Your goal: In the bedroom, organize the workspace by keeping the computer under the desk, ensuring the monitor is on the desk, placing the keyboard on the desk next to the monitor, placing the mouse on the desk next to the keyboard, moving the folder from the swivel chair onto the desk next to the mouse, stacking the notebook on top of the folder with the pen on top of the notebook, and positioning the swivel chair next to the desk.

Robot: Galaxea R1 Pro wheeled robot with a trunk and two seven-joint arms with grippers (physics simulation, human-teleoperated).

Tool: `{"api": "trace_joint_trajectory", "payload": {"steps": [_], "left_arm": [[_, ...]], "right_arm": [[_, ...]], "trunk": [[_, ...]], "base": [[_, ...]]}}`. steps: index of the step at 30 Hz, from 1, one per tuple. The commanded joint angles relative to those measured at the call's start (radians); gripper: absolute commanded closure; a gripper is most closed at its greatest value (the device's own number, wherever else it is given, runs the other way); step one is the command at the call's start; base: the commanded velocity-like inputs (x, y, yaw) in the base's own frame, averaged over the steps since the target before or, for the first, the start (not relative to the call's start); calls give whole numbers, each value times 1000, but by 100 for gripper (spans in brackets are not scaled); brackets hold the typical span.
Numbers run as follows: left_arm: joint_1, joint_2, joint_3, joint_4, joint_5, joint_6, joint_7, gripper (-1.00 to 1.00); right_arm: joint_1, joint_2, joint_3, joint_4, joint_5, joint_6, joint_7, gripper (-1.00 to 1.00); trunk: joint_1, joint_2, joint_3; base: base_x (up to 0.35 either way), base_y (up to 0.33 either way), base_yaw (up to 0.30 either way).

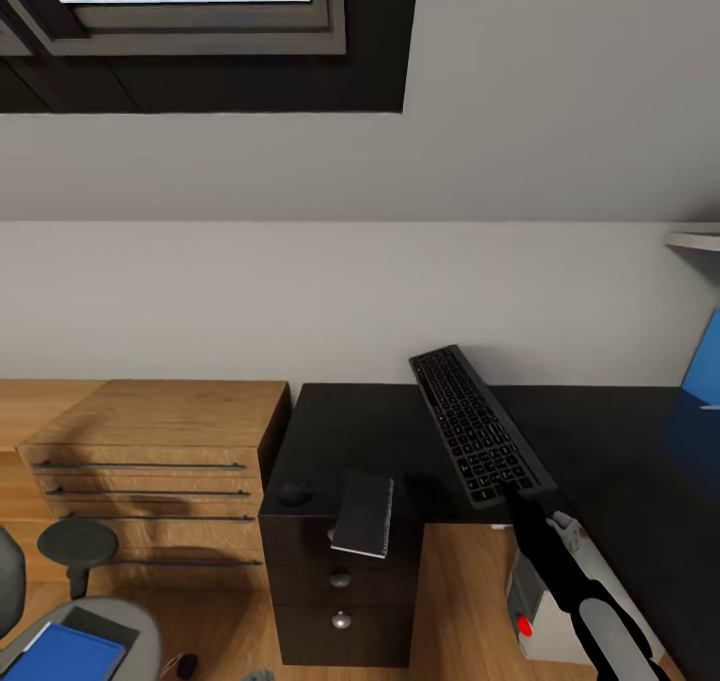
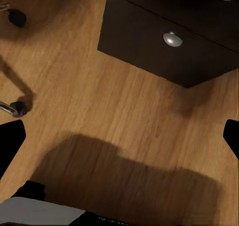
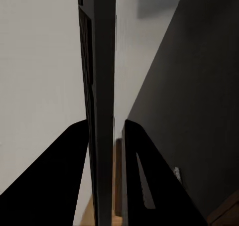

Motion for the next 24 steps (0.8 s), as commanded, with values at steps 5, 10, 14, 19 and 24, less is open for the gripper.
{"api": "trace_joint_trajectory", "payload": {"steps": [5, 10, 14, 19, 24], "left_arm": [[0, 1, -3, 5, 7, -27, 7, -100], [0, 1, -3, 7, 8, -35, 8, -100], [0, 1, -4, 7, 9, -37, 10, -100], [0, 1, -4, 12, 9, -37, 10, -100], [0, 1, -4, 15, 9, -37, 11, -100]], "right_arm": [[1, 1, -1, 0, -13, 11, 6, 100], [1, 1, -2, -12, -13, 28, 4, 100], [1, 0, -4, -20, -14, 45, 6, 100], [1, 0, -4, -18, -9, 46, 6, 100], [1, 0, -4, -18, -8, 46, 6, 100]], "trunk": [[-19, 35, 15], [-38, 70, 30], [-54, 98, 43], [-73, 133, 59], [-92, 168, 74]], "base": [[0, 0, 0], [0, 0, 0], [-45, 0, 0], [-320, 0, 0], [-335, 0, 0]]}}
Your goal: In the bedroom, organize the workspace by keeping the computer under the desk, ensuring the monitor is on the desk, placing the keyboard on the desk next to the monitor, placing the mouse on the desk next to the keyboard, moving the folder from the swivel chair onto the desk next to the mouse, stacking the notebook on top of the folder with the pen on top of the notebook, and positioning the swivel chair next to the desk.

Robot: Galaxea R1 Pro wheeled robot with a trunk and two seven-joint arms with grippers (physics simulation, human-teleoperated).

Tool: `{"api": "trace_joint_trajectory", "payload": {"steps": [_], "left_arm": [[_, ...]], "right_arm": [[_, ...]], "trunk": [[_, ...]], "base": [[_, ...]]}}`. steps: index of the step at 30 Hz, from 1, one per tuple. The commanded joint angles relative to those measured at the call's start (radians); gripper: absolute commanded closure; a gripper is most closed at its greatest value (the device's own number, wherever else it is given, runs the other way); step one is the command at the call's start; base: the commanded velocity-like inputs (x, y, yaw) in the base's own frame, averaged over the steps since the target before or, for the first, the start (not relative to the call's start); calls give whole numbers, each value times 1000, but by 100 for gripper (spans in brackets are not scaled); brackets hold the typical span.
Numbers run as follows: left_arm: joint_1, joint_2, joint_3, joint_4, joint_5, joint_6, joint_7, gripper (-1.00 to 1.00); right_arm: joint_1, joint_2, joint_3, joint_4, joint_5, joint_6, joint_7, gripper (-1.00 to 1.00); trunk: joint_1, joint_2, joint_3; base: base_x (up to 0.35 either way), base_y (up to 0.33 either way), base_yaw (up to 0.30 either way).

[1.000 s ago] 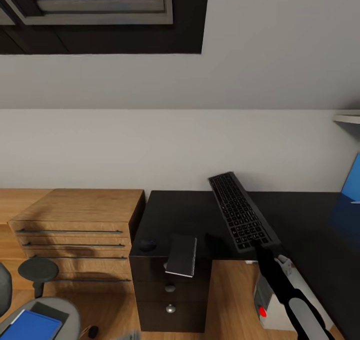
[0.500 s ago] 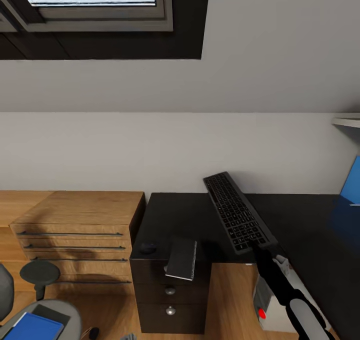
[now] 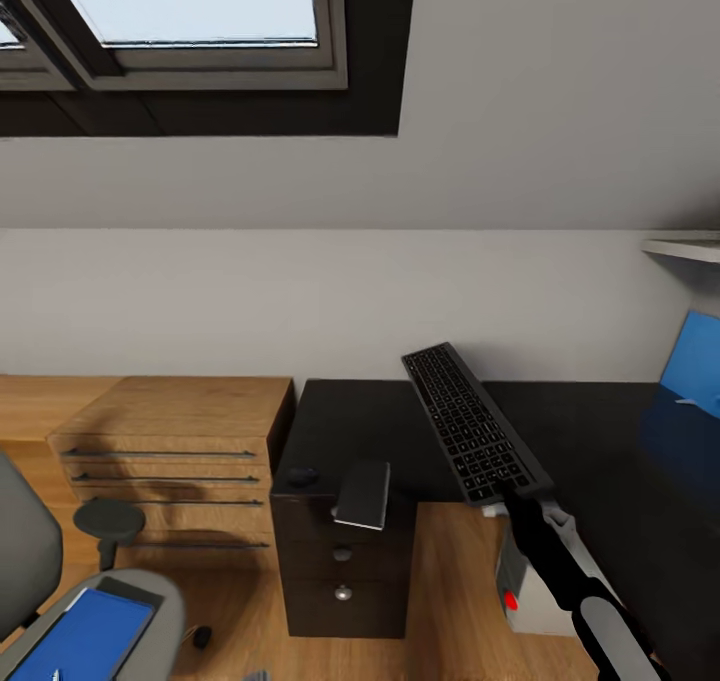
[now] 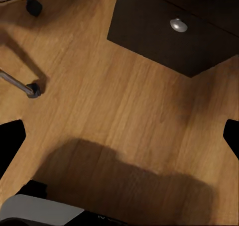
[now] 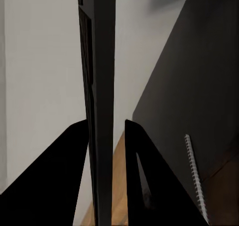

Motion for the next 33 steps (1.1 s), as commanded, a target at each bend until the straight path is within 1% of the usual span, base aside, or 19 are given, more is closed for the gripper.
{"api": "trace_joint_trajectory", "payload": {"steps": [1, 22, 26, 29, 33], "left_arm": [[0, 1, -2, -1, 6, 2, 7, -100], [0, 0, -2, 17, 5, 2, 9, -100], [0, 0, -2, 26, 4, 2, 8, -100], [0, 0, -2, 27, 4, 1, 7, -100], [0, 1, 1, 53, 3, -1, 6, -100]], "right_arm": [[0, 0, -2, 0, -11, 8, 3, 100], [0, 0, -3, 1, -9, 8, 3, 100], [0, 0, -3, 3, -9, 7, 3, 100], [0, 0, -3, 5, -9, 6, 3, 100], [0, 0, -3, 7, -9, 6, 3, 100]], "trunk": [[-4, 6, 2], [-85, 153, 68], [-85, 153, 68], [-85, 153, 68], [-85, 153, 68]], "base": [[-337, 0, 0], [-338, 0, 0], [-273, 0, 0], [-55, 0, 0], [-49, -22, 0]]}}
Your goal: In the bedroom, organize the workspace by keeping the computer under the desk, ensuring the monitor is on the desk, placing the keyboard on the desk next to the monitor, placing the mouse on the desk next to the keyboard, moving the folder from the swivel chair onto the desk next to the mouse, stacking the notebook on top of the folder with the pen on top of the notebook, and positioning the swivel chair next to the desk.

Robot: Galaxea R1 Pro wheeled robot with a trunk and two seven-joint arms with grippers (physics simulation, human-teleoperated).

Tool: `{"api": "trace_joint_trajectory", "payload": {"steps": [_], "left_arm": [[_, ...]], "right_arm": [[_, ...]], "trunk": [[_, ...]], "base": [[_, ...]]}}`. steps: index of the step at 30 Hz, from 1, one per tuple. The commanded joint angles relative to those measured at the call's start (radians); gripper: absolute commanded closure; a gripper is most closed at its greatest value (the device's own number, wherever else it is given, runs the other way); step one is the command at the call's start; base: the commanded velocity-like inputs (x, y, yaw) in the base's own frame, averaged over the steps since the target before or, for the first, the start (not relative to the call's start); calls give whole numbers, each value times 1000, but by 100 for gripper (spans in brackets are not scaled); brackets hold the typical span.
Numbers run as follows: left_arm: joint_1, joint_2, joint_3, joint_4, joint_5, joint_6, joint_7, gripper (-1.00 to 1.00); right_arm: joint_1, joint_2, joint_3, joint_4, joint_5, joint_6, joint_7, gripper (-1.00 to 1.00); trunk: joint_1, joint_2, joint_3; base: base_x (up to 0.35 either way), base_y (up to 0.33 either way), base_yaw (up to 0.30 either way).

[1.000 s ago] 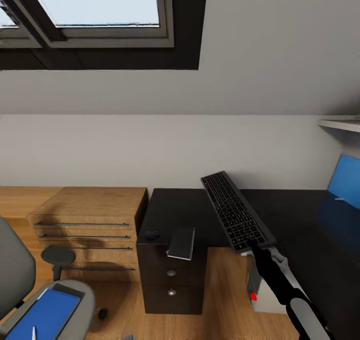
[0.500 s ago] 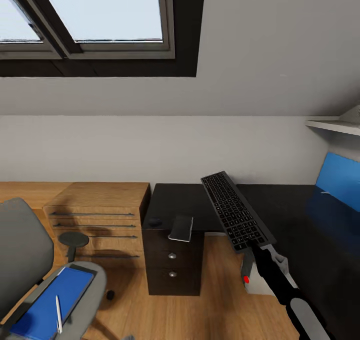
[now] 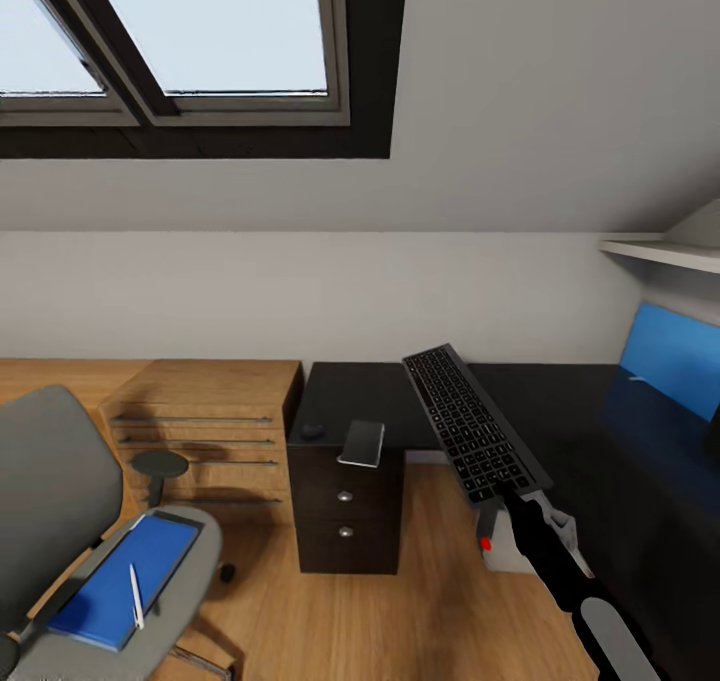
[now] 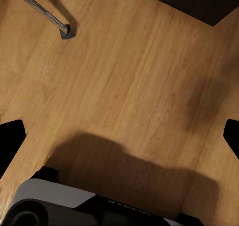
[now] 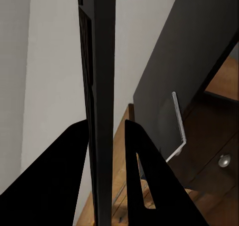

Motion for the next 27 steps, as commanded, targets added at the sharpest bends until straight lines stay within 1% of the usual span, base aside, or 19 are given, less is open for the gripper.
{"api": "trace_joint_trajectory", "payload": {"steps": [1, 8, 27], "left_arm": [[0, 1, -2, 4, 5, -2, 7, -100], [0, 0, -3, 11, 5, -18, 7, -100], [0, -1, -5, 11, 6, -19, 7, -100]], "right_arm": [[-1, 0, -2, 0, -11, 8, 3, 100], [-1, 0, -1, 0, -11, 8, 3, 100], [-1, 1, 1, 1, -11, 6, 3, 100]], "trunk": [[0, -1, -1], [0, -1, -1], [0, -1, -1]], "base": [[-178, -122, 0], [-236, -172, 0], [-274, -174, 0]]}}
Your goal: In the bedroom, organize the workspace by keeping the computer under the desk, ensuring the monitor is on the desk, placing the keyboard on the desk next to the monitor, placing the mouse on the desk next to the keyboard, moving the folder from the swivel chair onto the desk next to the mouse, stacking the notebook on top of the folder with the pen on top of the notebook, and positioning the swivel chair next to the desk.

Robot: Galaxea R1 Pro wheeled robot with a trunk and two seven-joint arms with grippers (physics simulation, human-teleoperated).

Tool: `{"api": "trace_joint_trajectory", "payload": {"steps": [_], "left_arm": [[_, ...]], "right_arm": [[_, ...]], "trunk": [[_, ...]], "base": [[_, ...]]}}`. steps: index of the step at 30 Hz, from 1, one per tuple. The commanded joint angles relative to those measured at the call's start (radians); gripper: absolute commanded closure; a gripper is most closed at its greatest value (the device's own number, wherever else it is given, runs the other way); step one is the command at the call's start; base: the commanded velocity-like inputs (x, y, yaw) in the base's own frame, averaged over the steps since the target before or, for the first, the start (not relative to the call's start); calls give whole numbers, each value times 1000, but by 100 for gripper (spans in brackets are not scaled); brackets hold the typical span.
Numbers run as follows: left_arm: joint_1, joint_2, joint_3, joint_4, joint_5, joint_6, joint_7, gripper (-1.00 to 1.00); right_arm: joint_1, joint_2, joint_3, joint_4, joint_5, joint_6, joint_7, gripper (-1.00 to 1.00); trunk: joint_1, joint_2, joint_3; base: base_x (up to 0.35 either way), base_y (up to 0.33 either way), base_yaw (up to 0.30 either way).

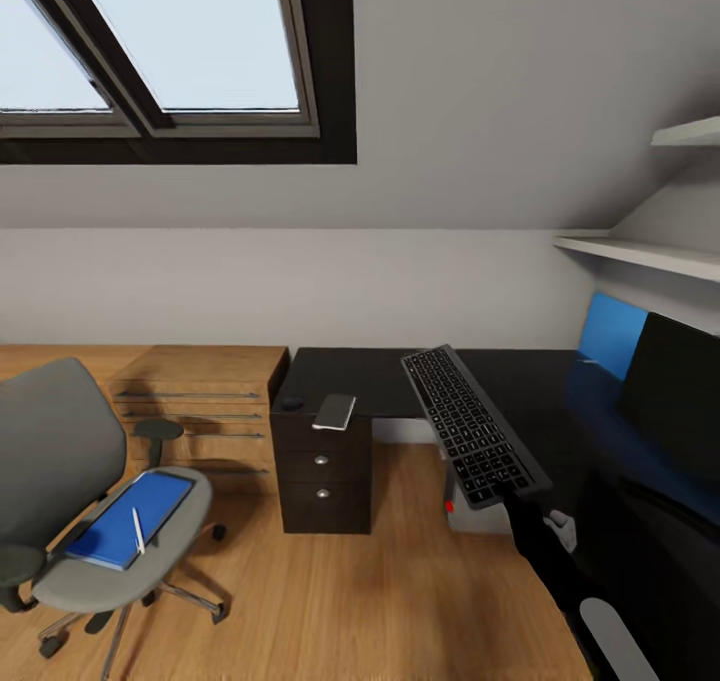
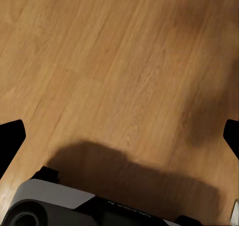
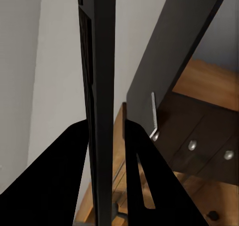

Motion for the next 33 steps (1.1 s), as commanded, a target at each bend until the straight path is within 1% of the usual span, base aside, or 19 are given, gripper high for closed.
{"api": "trace_joint_trajectory", "payload": {"steps": [1, 6, 18, 20, 27, 33], "left_arm": [[0, 0, -1, -2, 5, 3, 7, -100], [0, 0, -2, -2, 6, 3, 7, -100], [0, 2, 1, -1, 7, 3, 7, -100], [0, 3, 7, -1, 10, 4, 7, -100], [0, 2, 6, 8, 11, 5, 7, -100], [0, 2, 6, 10, 11, 5, 7, -100]], "right_arm": [[-1, 0, -1, 0, -13, 8, 4, 100], [-1, 0, -1, 0, -15, 8, 5, 100], [-1, 2, 0, 1, -18, 11, 5, 100], [-1, 2, 1, 1, -17, 11, 5, 100], [-1, 2, 0, 31, -19, 12, 6, 100], [-1, 0, 0, 36, -19, 12, 6, 100]], "trunk": [[0, -1, -1], [0, -1, -1], [0, -1, -1], [0, -1, -1], [0, -1, -1], [0, -1, -1]], "base": [[-286, -155, 0], [-311, -86, 0], [-313, -21, 0], [-256, -210, 0], [-256, -246, 0], [-258, -238, 0]]}}
